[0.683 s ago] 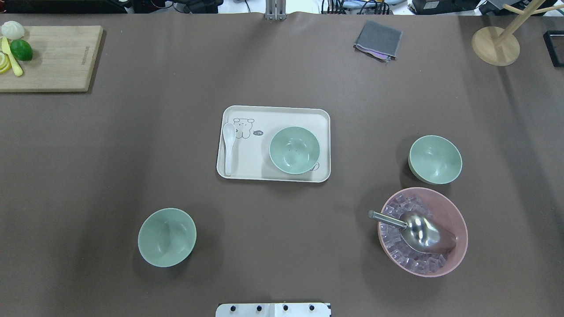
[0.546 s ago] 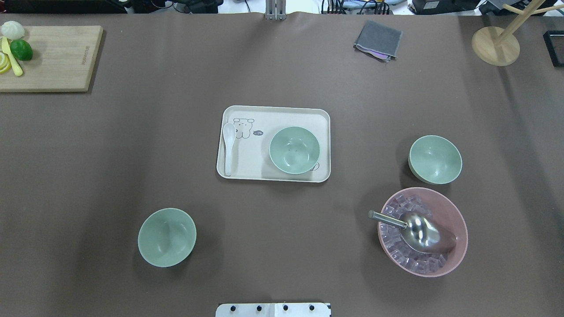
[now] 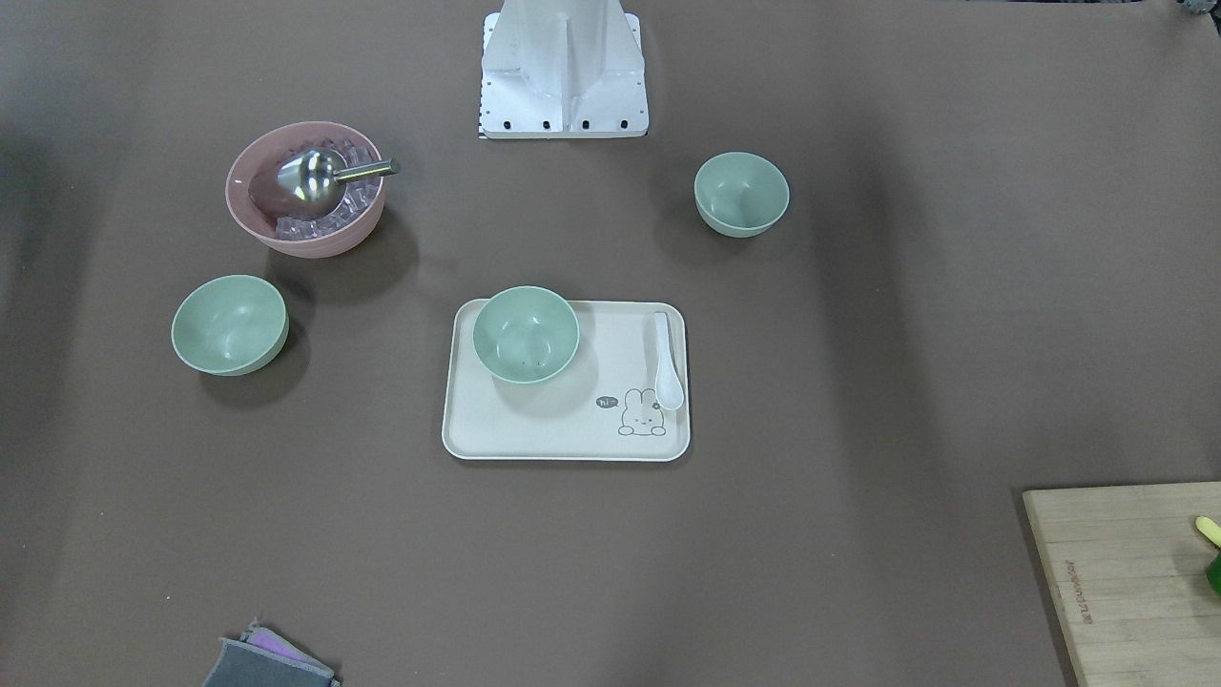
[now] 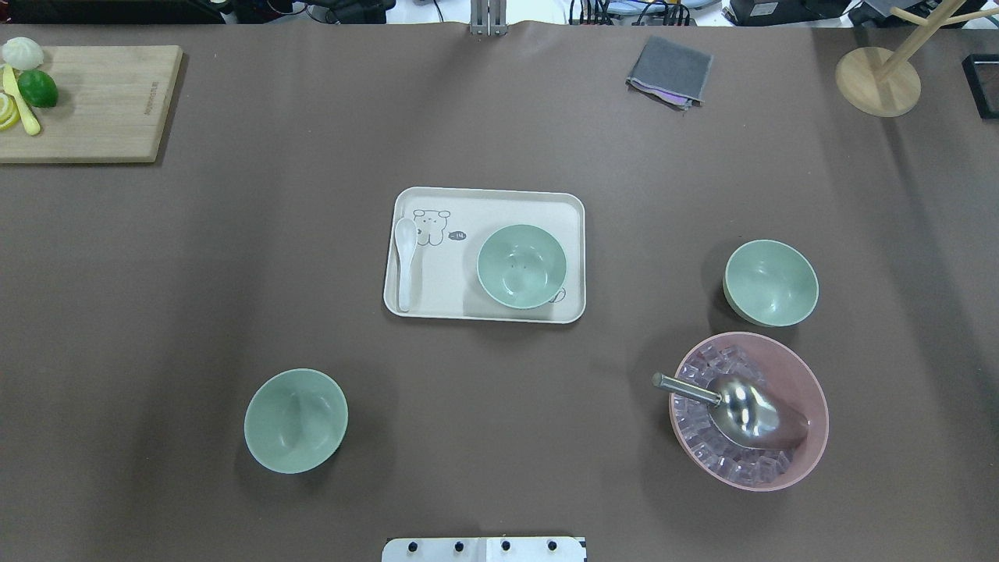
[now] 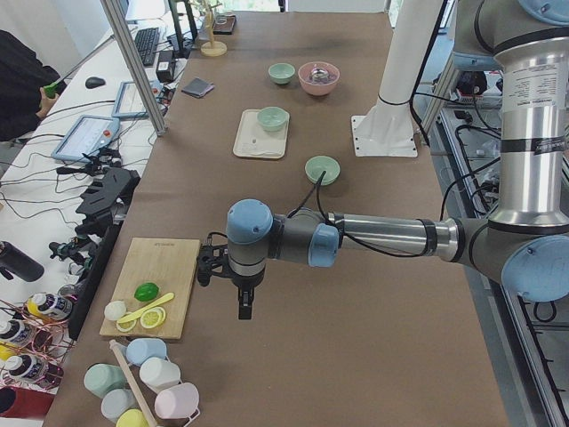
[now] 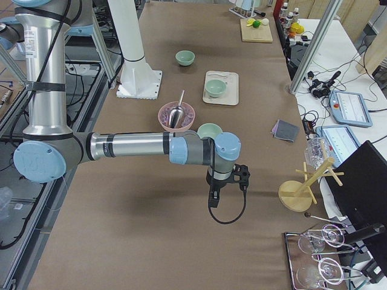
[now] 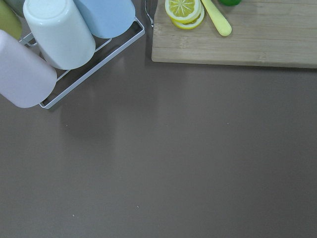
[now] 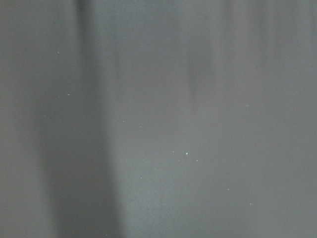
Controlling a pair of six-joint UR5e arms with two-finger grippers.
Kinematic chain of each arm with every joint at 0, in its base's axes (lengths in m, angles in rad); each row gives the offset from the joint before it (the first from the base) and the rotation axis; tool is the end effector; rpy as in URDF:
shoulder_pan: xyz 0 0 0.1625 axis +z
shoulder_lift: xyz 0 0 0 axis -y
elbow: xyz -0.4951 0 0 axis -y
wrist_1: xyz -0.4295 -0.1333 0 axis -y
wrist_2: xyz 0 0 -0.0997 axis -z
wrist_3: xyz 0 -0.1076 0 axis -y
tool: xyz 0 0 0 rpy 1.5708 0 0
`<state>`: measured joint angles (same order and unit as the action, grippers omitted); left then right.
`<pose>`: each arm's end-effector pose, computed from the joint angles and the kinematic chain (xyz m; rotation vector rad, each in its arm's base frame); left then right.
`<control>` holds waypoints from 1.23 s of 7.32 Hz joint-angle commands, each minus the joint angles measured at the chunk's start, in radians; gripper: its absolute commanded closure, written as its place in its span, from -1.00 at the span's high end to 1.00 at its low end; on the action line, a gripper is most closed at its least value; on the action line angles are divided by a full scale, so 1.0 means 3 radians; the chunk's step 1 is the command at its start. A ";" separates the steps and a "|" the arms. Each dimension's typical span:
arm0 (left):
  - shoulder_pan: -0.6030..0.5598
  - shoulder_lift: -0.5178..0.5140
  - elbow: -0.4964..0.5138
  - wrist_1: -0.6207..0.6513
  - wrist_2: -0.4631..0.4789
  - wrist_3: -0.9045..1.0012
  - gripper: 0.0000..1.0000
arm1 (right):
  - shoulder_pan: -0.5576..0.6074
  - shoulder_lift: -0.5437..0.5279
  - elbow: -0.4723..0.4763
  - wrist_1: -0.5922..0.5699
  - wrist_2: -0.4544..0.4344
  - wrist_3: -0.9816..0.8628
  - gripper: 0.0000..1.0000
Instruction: Stack green bowls together
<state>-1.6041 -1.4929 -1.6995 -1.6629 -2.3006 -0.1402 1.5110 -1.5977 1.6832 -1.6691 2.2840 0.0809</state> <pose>-0.0782 -0.4982 0.6995 0.0974 0.7351 -0.1133 0.0321 -0.5161 0.7034 -0.0624 -0.7106 0.0248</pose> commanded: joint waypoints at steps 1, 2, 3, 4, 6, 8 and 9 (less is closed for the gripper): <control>0.0004 -0.0014 0.0091 -0.0010 0.0004 0.0022 0.96 | 0.0000 0.0079 0.0004 0.0000 0.0000 0.0001 1.00; 0.0004 -0.0019 0.0091 -0.0010 0.0004 0.0027 0.96 | 0.0000 0.0100 0.0019 0.0000 0.0005 0.0001 1.00; 0.0004 -0.0030 0.0102 -0.0005 0.0019 0.0028 0.96 | 0.0000 0.0145 0.0019 0.0000 0.0016 0.0001 1.00; 0.0004 -0.0035 0.0107 -0.0010 0.0019 0.0028 0.96 | 0.0000 0.0171 0.0029 0.0000 0.0046 -0.0004 1.00; 0.0004 -0.0040 0.0097 -0.0005 0.0009 0.0028 0.96 | 0.0000 0.0171 0.0110 0.0000 0.0062 0.0001 1.00; 0.0004 -0.0040 0.0091 -0.0010 0.0004 0.0022 0.96 | 0.0000 0.0171 0.0131 0.0000 0.0062 0.0001 1.00; 0.0004 -0.0040 0.0091 -0.0010 0.0009 0.0022 0.96 | 0.0000 0.0166 0.0136 0.0000 0.0062 0.0001 1.00</control>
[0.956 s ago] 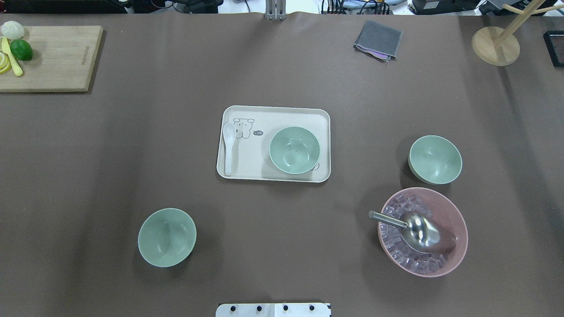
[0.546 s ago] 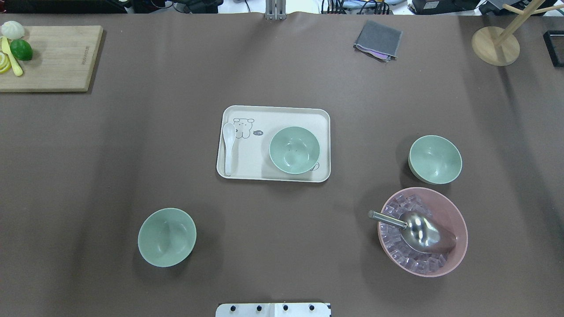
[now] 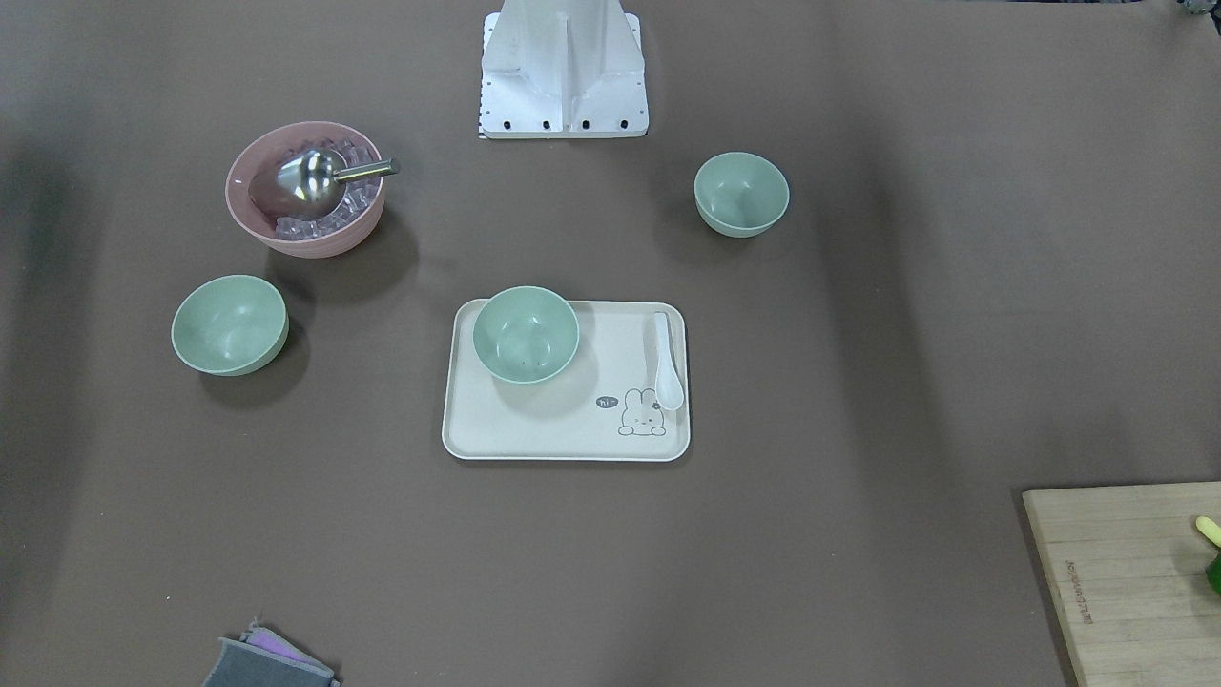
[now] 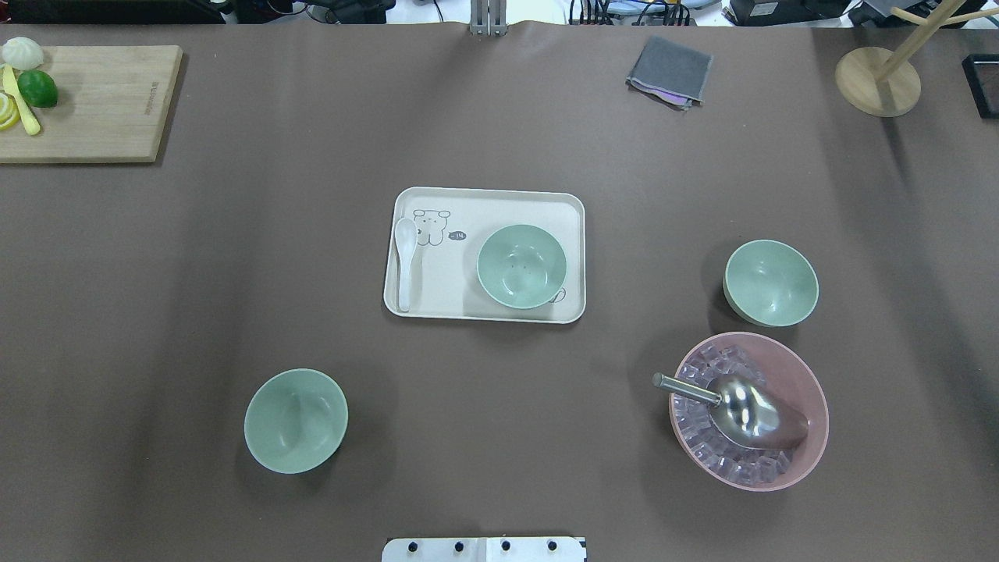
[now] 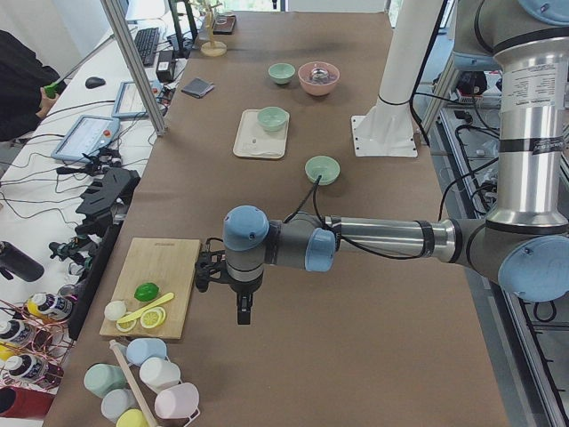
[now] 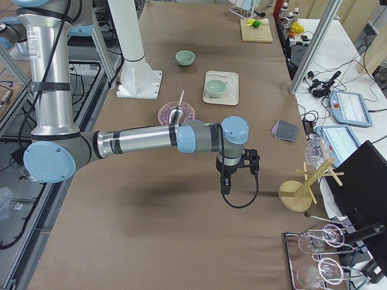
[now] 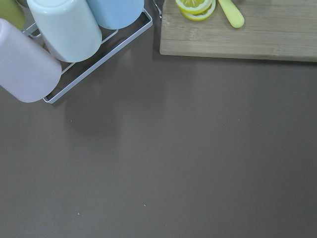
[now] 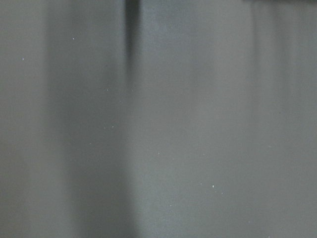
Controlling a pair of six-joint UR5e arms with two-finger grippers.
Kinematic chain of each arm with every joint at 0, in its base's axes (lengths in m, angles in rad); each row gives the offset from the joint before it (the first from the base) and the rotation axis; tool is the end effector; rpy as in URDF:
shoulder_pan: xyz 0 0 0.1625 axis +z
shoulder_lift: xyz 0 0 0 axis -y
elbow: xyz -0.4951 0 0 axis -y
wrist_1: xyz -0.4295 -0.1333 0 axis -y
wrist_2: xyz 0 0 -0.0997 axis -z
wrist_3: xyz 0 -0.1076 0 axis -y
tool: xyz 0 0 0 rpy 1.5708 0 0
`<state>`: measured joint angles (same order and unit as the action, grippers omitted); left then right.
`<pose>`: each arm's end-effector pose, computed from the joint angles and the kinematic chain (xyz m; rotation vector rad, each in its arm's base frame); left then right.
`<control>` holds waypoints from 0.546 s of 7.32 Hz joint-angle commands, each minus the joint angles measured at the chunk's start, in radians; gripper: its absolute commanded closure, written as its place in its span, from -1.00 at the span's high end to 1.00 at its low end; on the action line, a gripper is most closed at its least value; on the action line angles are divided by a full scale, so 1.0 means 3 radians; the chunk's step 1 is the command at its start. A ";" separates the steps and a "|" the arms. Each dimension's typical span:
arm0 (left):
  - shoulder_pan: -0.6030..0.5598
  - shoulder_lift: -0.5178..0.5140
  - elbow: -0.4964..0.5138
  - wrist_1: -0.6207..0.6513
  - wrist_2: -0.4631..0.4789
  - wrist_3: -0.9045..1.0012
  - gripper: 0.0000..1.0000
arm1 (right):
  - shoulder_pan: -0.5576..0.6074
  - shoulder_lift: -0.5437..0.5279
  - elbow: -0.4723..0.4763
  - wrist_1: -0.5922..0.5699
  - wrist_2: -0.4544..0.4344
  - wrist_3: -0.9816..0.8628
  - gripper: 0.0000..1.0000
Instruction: Stack green bowls together
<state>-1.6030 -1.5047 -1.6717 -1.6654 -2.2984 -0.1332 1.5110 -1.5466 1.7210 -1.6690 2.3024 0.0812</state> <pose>-0.0780 -0.5035 0.7084 0.0869 0.7322 -0.1108 0.0290 -0.5432 0.6552 0.0211 -0.7345 -0.0074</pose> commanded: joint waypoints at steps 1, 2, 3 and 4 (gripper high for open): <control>0.0000 0.0000 0.0009 -0.0002 0.0002 0.0004 0.96 | 0.0000 -0.0004 0.0005 0.0005 -0.0010 -0.0005 1.00; 0.0000 0.0000 0.0014 -0.0002 0.0007 0.0004 0.96 | 0.0000 -0.0004 0.0005 0.0000 -0.0010 0.0000 1.00; 0.0000 0.0000 0.0034 -0.0002 0.0012 0.0009 0.96 | 0.0000 -0.0009 0.0000 0.0005 -0.0010 -0.0005 1.00; 0.0000 0.0000 0.0029 -0.0007 0.0012 0.0010 0.96 | 0.0000 -0.0009 -0.0010 0.0005 -0.0010 -0.0005 1.00</control>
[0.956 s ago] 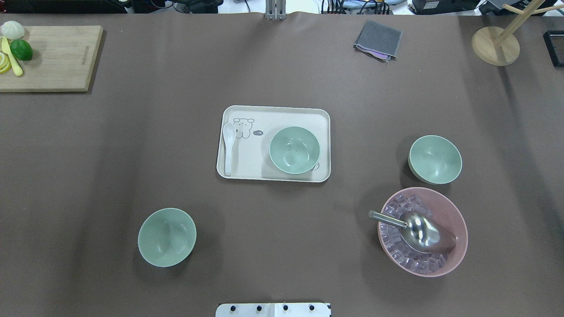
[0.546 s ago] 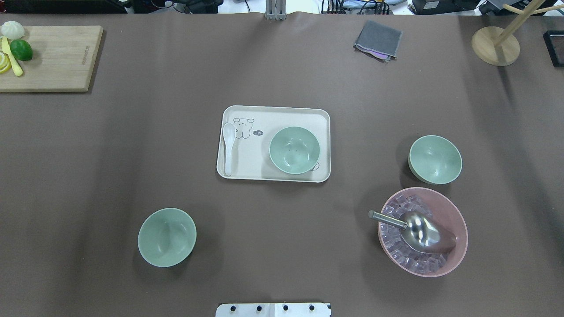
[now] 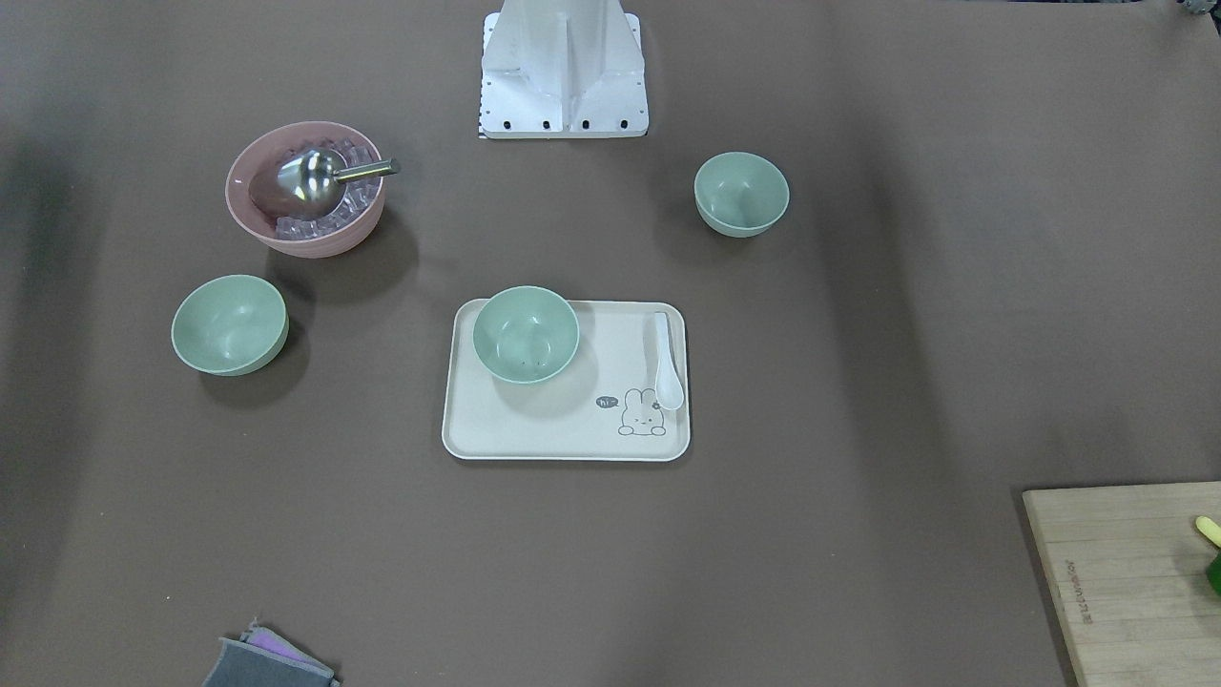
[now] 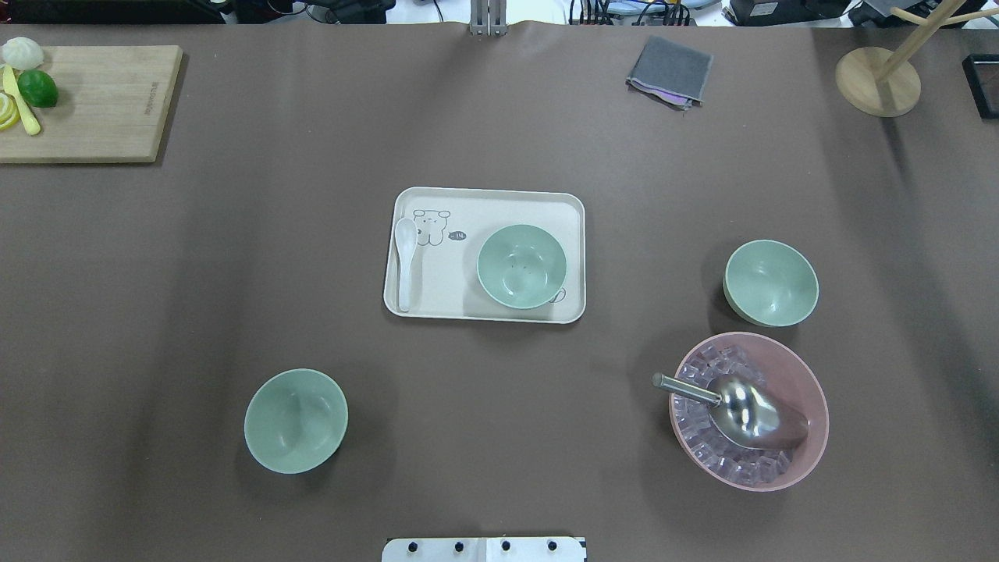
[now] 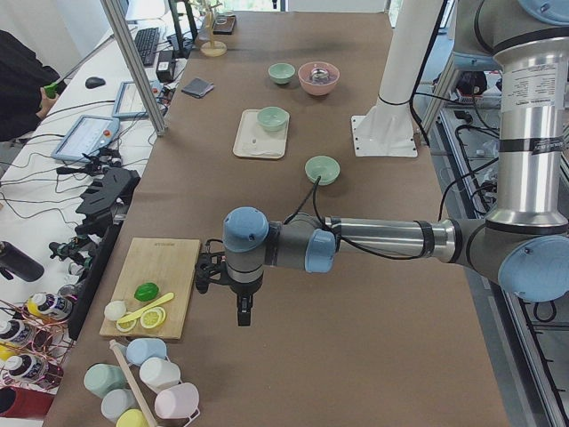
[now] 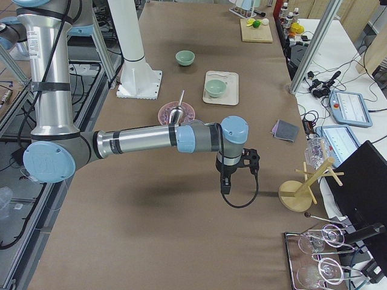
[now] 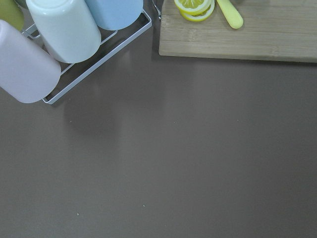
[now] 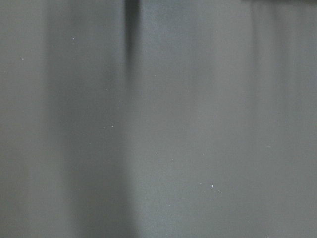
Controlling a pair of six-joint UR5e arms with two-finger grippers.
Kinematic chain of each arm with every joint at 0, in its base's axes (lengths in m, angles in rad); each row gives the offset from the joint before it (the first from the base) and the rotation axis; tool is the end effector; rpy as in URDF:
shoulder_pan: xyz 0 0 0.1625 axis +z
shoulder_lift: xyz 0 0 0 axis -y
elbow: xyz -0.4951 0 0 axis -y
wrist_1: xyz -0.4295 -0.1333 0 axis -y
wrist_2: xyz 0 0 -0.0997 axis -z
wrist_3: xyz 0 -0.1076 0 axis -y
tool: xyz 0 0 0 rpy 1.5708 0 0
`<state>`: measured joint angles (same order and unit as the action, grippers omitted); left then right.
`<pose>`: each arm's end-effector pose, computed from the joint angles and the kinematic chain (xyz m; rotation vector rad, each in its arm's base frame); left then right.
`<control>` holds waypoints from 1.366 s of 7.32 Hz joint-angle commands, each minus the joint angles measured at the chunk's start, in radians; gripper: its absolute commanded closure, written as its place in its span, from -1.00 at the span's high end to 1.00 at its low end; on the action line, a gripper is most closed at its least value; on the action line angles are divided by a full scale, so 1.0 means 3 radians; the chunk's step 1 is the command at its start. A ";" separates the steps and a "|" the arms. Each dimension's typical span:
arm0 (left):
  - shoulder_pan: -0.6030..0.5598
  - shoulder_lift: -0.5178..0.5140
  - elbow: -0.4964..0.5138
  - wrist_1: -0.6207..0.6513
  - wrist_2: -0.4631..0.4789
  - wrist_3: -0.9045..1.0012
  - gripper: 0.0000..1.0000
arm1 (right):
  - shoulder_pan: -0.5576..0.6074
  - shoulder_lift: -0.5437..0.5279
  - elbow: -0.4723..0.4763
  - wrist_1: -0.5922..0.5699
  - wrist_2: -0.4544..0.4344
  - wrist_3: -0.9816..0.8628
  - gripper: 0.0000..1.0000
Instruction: Stack green bowls together
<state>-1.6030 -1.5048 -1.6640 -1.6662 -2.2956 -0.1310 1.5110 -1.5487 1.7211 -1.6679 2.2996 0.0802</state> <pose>-0.0782 -0.5032 0.7126 0.0813 0.7291 -0.1114 0.0293 -0.5422 0.6563 0.0208 -0.7317 -0.0080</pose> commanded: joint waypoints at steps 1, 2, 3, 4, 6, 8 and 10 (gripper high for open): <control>0.0000 0.0000 0.0014 -0.0004 0.0003 0.0002 0.96 | 0.0000 -0.0007 -0.0005 -0.0004 -0.0001 -0.0001 1.00; 0.0000 -0.0020 0.0014 0.0001 0.0008 -0.0008 0.96 | 0.0000 -0.0007 0.0000 0.0001 -0.0001 -0.0012 1.00; 0.0000 -0.0025 0.0014 0.0001 0.0008 -0.0008 0.96 | 0.0000 -0.0002 0.0000 0.0001 -0.0001 -0.0017 1.00; 0.0000 -0.0031 0.0039 -0.0004 0.0008 -0.0008 0.96 | 0.0000 -0.0002 0.0005 0.0001 -0.0001 -0.0007 1.00; 0.0000 -0.0036 0.0040 -0.0004 0.0008 -0.0013 0.96 | 0.0000 0.0003 0.0005 0.0001 -0.0001 0.0004 1.00; 0.0000 -0.0097 0.0070 0.0016 0.0013 -0.0029 0.96 | 0.0000 0.0003 0.0010 0.0001 0.0005 0.0004 1.00; 0.0000 -0.0097 0.0075 0.0006 0.0013 -0.0019 0.96 | 0.0000 -0.0007 0.0010 -0.0004 0.0005 0.0004 1.00</control>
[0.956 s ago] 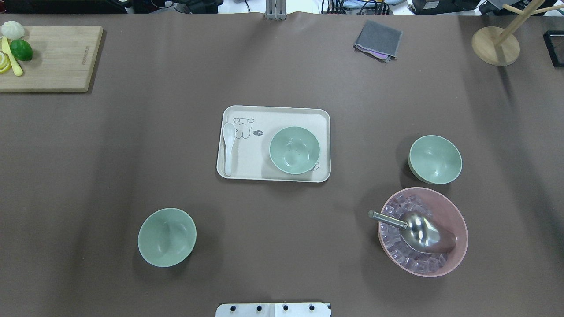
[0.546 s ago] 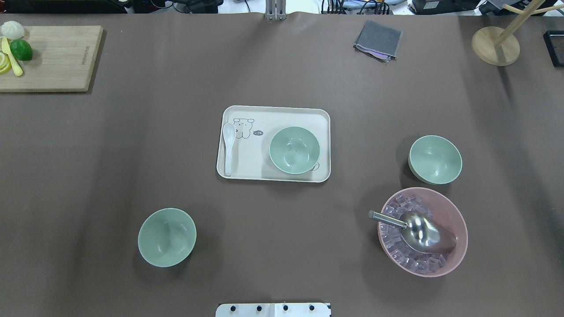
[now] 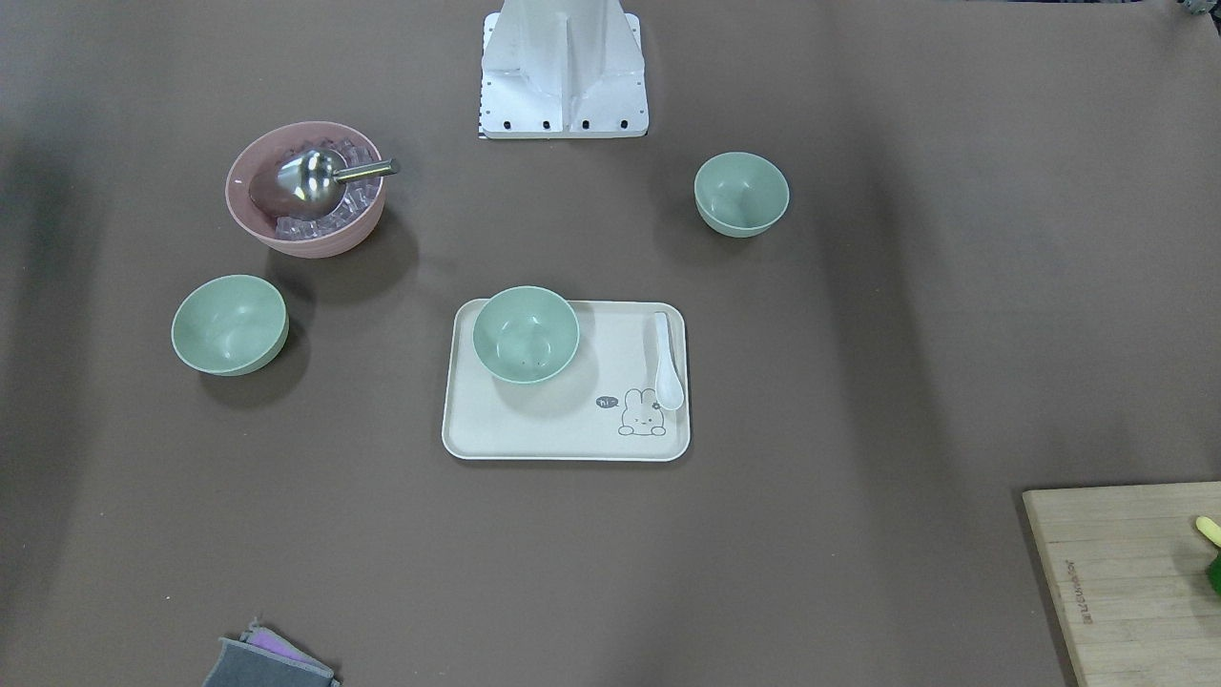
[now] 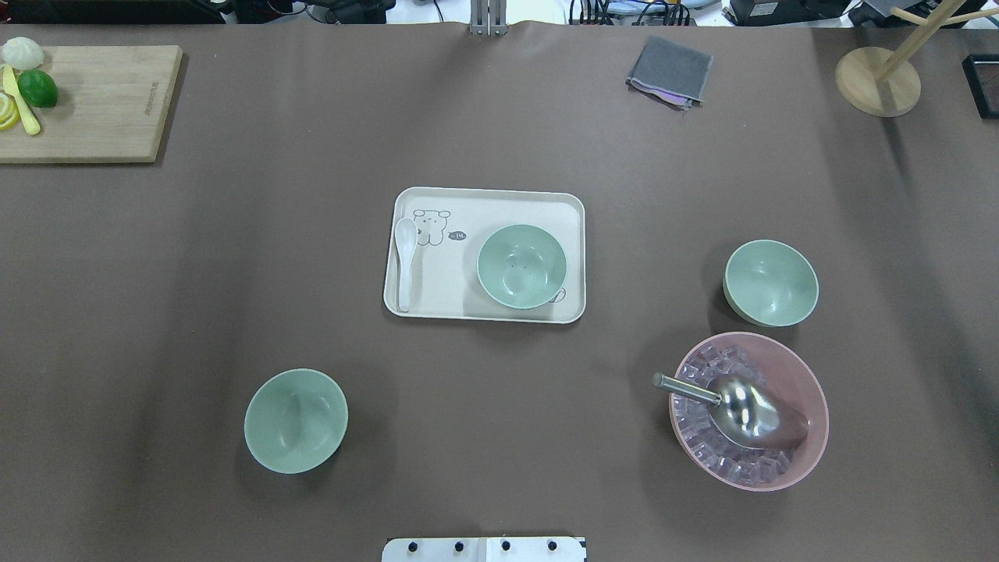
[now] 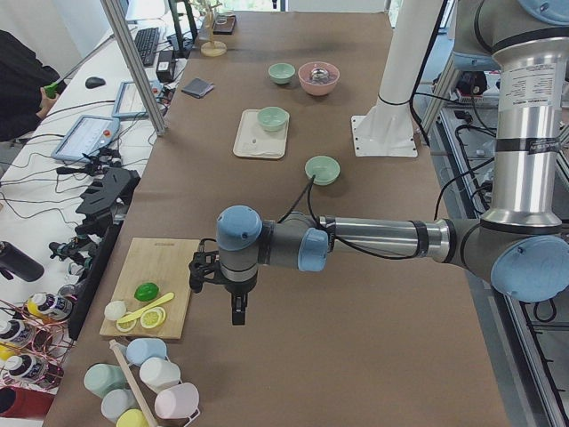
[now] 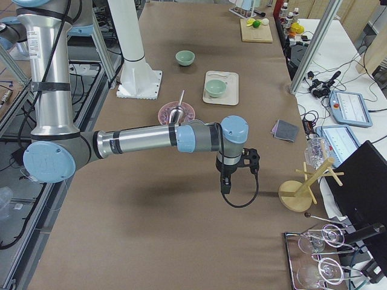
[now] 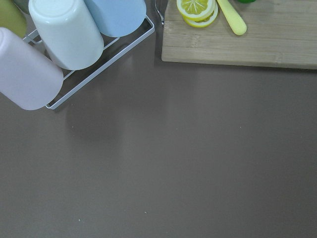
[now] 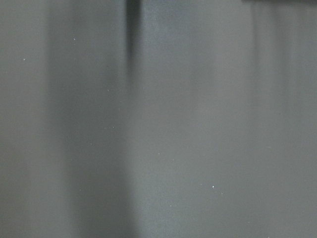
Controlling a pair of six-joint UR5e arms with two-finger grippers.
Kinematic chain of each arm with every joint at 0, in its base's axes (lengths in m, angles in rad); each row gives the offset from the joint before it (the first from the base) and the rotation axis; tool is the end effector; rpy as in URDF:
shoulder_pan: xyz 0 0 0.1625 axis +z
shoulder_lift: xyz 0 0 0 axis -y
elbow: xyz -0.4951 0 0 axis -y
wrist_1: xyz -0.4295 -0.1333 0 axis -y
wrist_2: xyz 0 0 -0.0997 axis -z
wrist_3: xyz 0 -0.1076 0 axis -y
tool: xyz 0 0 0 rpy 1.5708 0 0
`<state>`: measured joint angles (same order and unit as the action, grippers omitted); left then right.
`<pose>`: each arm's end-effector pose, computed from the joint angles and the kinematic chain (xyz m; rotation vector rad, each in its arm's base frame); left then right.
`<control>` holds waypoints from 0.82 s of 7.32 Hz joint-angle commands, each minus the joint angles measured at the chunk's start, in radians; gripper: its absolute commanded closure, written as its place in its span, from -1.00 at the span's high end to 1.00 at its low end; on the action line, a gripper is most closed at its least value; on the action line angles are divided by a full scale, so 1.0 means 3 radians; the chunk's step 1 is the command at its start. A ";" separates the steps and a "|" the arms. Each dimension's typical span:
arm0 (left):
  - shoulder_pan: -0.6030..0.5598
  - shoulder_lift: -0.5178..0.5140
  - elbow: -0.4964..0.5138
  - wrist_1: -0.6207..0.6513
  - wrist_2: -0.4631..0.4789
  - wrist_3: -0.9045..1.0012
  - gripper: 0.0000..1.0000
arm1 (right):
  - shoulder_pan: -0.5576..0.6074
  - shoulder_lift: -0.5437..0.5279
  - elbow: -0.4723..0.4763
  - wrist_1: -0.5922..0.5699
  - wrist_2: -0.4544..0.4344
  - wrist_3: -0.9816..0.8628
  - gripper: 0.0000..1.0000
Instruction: Stack green bowls together
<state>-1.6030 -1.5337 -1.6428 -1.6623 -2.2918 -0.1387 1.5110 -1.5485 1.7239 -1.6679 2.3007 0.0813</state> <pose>-0.0790 -0.5177 0.7099 0.0824 0.7258 -0.1177 0.0292 -0.5423 0.6547 0.0232 -0.7330 -0.0080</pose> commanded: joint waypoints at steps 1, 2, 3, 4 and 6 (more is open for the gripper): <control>0.0000 -0.0001 0.0005 -0.0007 -0.0005 0.0002 0.96 | 0.0000 -0.0008 0.0001 -0.0004 0.0001 0.0000 1.00; 0.0000 -0.0006 -0.0020 -0.0002 -0.0005 -0.0008 0.96 | 0.0000 -0.0003 0.0001 0.0001 0.0006 -0.0005 1.00; 0.0000 -0.0097 -0.0046 -0.0002 -0.0025 -0.0008 0.96 | 0.0000 0.0002 0.0006 0.0001 0.0067 -0.0005 1.00; 0.0041 -0.0260 -0.0077 -0.0012 -0.0036 -0.0008 0.96 | 0.0000 0.0007 -0.0004 0.0108 0.0133 0.0005 1.00; 0.0342 -0.0343 -0.0067 -0.0286 -0.0030 -0.0003 0.96 | -0.0005 0.0063 0.0001 0.0145 0.0139 0.0005 1.00</control>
<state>-1.5438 -1.6208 -1.6630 -1.6861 -2.2989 -0.1395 1.5107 -1.5417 1.7245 -1.6322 2.3379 0.0831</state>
